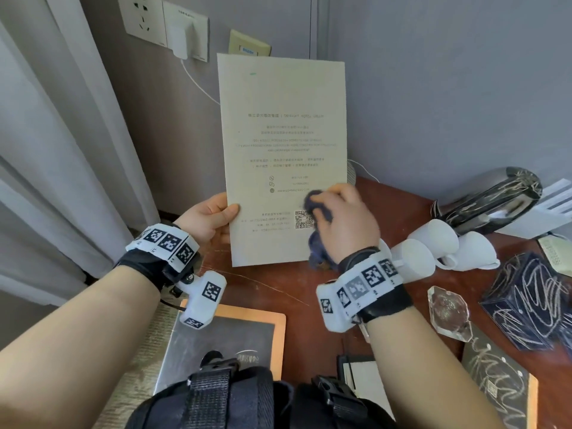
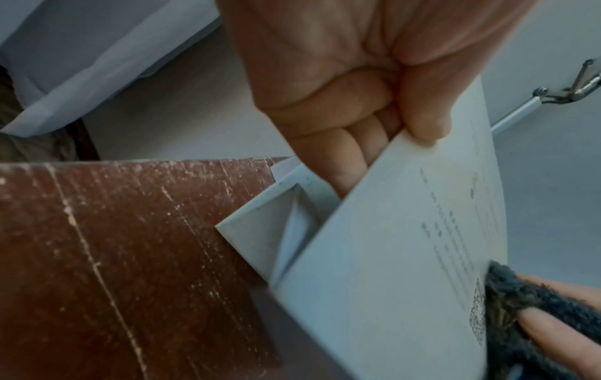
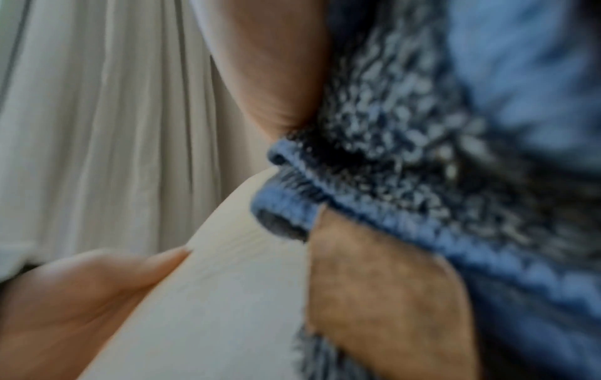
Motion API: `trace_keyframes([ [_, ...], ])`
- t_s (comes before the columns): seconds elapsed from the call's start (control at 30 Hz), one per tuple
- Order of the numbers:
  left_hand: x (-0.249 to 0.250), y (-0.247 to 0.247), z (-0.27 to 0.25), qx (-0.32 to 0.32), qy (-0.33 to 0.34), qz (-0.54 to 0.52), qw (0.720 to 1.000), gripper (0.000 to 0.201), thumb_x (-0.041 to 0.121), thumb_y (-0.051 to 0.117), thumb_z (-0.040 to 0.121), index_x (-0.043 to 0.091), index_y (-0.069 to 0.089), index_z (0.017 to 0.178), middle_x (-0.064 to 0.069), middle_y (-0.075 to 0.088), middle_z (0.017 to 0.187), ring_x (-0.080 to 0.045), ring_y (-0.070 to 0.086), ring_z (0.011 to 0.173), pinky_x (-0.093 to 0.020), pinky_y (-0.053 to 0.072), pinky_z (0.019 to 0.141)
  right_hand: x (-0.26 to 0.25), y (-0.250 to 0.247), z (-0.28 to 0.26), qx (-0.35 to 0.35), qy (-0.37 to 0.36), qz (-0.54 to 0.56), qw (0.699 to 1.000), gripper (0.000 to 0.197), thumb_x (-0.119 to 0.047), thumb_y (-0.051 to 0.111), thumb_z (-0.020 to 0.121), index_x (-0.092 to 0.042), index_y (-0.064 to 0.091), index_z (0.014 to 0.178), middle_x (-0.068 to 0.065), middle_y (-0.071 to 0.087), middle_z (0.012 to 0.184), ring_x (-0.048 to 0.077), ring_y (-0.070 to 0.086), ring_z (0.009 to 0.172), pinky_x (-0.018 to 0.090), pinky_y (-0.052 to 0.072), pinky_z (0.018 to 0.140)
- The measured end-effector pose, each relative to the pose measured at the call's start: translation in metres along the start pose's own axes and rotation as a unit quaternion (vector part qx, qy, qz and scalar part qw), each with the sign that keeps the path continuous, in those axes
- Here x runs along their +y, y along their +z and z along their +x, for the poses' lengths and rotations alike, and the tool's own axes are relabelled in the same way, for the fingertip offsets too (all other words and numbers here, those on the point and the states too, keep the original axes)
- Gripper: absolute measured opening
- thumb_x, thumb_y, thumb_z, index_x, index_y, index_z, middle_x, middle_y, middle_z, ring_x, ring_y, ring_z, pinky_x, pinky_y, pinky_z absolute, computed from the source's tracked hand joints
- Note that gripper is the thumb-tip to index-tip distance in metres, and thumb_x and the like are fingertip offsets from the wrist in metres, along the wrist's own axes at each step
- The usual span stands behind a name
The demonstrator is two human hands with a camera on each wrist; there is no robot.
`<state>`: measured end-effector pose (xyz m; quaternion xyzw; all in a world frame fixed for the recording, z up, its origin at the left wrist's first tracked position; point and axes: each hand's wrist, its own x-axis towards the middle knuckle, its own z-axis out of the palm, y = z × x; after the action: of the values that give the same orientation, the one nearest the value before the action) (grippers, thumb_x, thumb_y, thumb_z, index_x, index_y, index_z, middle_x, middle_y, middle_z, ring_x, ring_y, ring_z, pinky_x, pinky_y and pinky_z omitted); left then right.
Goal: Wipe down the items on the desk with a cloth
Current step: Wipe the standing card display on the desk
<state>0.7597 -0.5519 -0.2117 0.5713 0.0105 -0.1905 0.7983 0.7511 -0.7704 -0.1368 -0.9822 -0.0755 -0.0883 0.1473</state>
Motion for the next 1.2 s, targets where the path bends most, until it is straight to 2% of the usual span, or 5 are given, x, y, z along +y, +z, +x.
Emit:
trace_keyframes([
  [0.3,0.001,0.002,0.001,-0.014,-0.01,0.048,0.999,0.025,0.006,0.035,0.097,0.019,0.056,0.104,0.009,0.073,0.084,-0.007,0.069,0.079,-0.028,0.055,0.076,-0.006,-0.001,0.007,-0.059,-0.086,-0.002,0.995,0.022,-0.016,0.06,0.085,-0.022,0.066,0.106,-0.004,0.052,0.113,0.02,0.056,0.093,0.033,0.05,0.073],
  [0.5,0.003,0.0,-0.006,-0.027,-0.005,0.118,0.993,0.024,0.006,0.041,0.096,0.02,0.059,0.102,0.01,0.073,0.09,-0.011,0.067,0.091,-0.032,0.053,0.087,0.009,-0.043,0.037,0.071,0.072,0.116,0.988,0.043,-0.02,0.062,0.086,-0.021,0.049,0.127,0.001,0.036,0.14,0.018,0.047,0.117,0.022,0.035,0.091],
  [0.73,0.006,-0.008,0.001,-0.026,0.0,0.255,0.966,0.028,0.008,0.046,0.095,0.032,0.059,0.099,0.028,0.068,0.086,-0.004,0.06,0.098,-0.032,0.043,0.099,0.031,-0.066,0.039,0.04,0.119,0.306,0.944,0.064,-0.01,0.064,0.087,-0.016,0.03,0.141,-0.014,0.048,0.111,-0.002,0.048,0.104,0.001,0.035,0.077],
  [1.07,0.027,-0.01,0.02,0.108,0.023,0.476,0.872,0.017,0.015,0.048,0.095,0.008,0.06,0.104,-0.007,0.063,0.101,-0.026,0.057,0.095,-0.03,0.039,0.081,0.038,-0.068,-0.008,0.054,0.032,0.313,0.948,0.063,-0.008,0.071,0.08,-0.033,0.031,0.121,-0.003,0.053,0.12,0.011,0.053,0.114,0.019,0.04,0.095],
  [1.2,0.043,0.006,0.029,0.153,-0.005,0.513,0.844,0.026,0.018,0.046,0.096,0.008,0.052,0.119,-0.011,0.058,0.117,-0.028,0.054,0.105,-0.031,0.04,0.083,0.033,-0.064,-0.023,0.045,0.016,0.294,0.955,0.065,-0.008,0.072,0.078,-0.039,0.03,0.115,-0.011,0.051,0.118,-0.018,0.048,0.103,0.005,0.036,0.089],
])
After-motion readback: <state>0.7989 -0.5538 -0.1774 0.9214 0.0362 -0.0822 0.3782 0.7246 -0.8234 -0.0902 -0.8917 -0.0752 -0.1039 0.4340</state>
